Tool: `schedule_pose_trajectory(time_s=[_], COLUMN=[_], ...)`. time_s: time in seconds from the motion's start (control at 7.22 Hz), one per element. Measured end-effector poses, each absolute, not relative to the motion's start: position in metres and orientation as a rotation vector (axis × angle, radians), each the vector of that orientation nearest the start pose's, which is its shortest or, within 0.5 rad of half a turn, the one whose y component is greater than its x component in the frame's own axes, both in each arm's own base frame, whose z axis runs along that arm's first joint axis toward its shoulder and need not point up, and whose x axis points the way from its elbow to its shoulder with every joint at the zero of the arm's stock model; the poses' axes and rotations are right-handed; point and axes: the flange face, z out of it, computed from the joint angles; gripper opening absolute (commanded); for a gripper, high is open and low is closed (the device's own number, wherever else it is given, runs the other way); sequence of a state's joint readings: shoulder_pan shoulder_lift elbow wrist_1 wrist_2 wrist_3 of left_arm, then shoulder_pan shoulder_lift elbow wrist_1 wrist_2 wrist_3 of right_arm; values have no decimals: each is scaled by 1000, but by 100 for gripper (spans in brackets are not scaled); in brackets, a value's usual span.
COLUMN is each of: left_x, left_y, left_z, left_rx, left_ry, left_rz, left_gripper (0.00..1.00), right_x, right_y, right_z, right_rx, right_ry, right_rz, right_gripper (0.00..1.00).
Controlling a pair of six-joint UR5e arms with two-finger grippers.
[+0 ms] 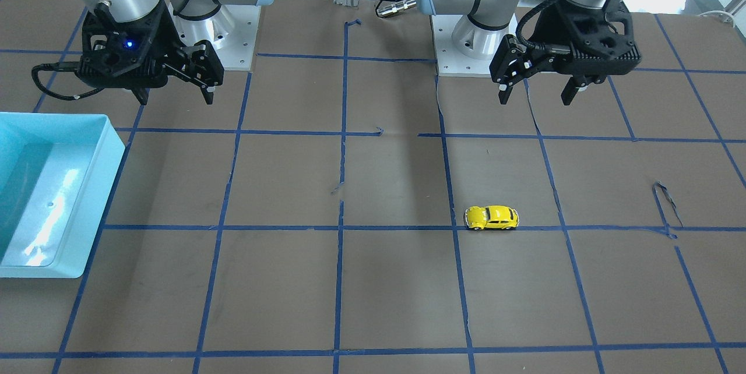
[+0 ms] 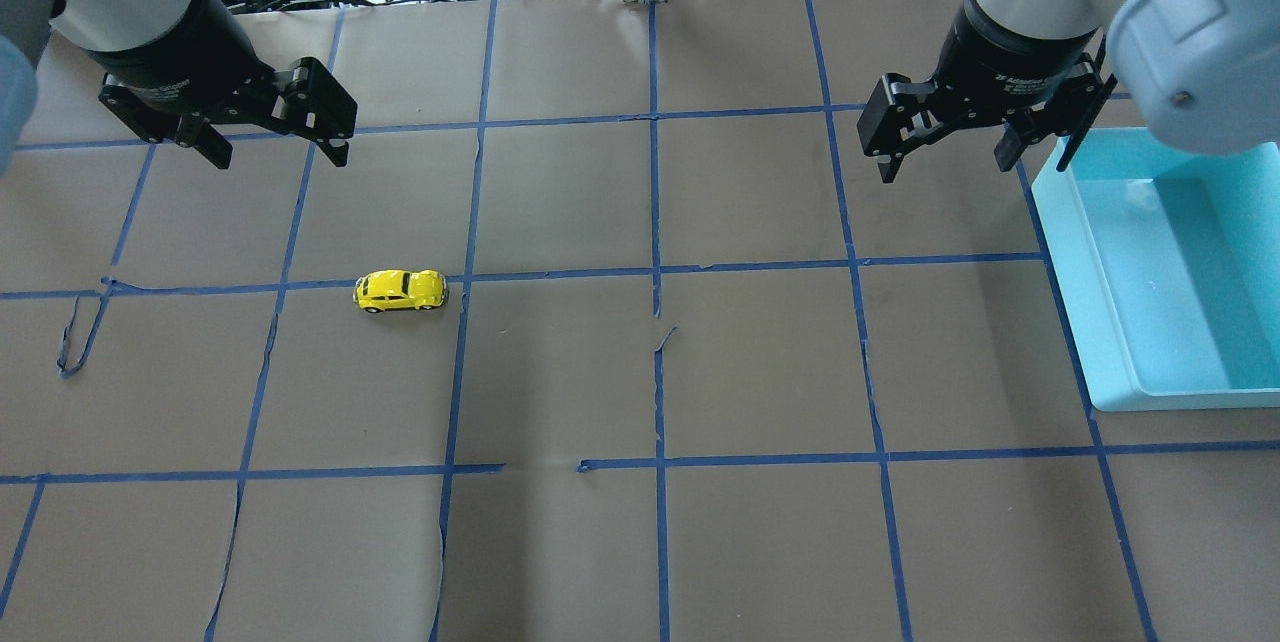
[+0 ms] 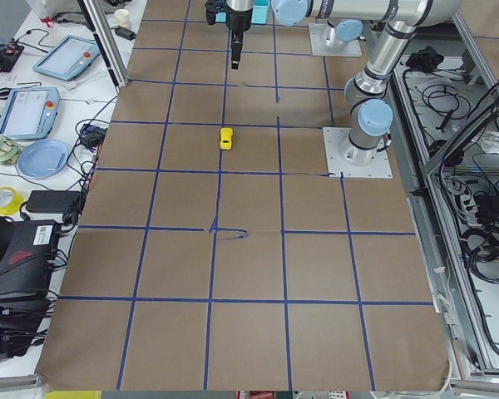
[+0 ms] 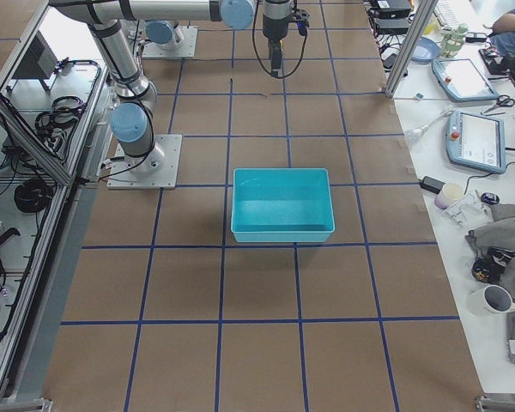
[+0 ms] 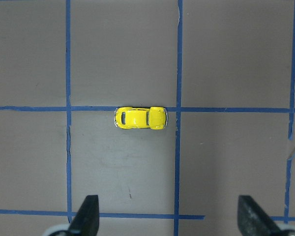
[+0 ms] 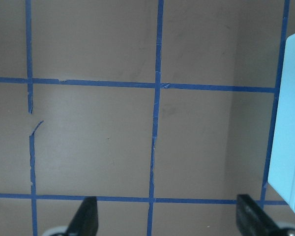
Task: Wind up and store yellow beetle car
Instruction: 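Move the left gripper down over the yellow beetle car, then lower the left gripper and close its fingers around the car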
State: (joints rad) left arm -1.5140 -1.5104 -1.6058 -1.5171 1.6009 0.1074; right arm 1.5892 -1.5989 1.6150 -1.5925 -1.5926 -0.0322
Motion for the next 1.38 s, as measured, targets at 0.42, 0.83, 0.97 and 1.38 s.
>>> schedule_pose_trajectory(time_s=[0.42,0.83,0.97,1.38], left_x=[-116,-103,-98,-94], left_y=[-481,-486,-492,-514], left_z=[414,341,330,294], left_rx=[692,1228,1390,1814], left_ry=[3145,2872,2761,2485], left_rz=[-21,48,92,118], left_gripper=[100,98,95,89], right_x=[140,140,140,140], right_y=[-478,-479,-479,-479], right_z=[481,481,481,481], right_rx=[-80,-78,-78,-77], right_ry=[3162,3162,3162,3162], right_rz=[-8,-14,-14,-14], right_gripper=[100,100,100,100])
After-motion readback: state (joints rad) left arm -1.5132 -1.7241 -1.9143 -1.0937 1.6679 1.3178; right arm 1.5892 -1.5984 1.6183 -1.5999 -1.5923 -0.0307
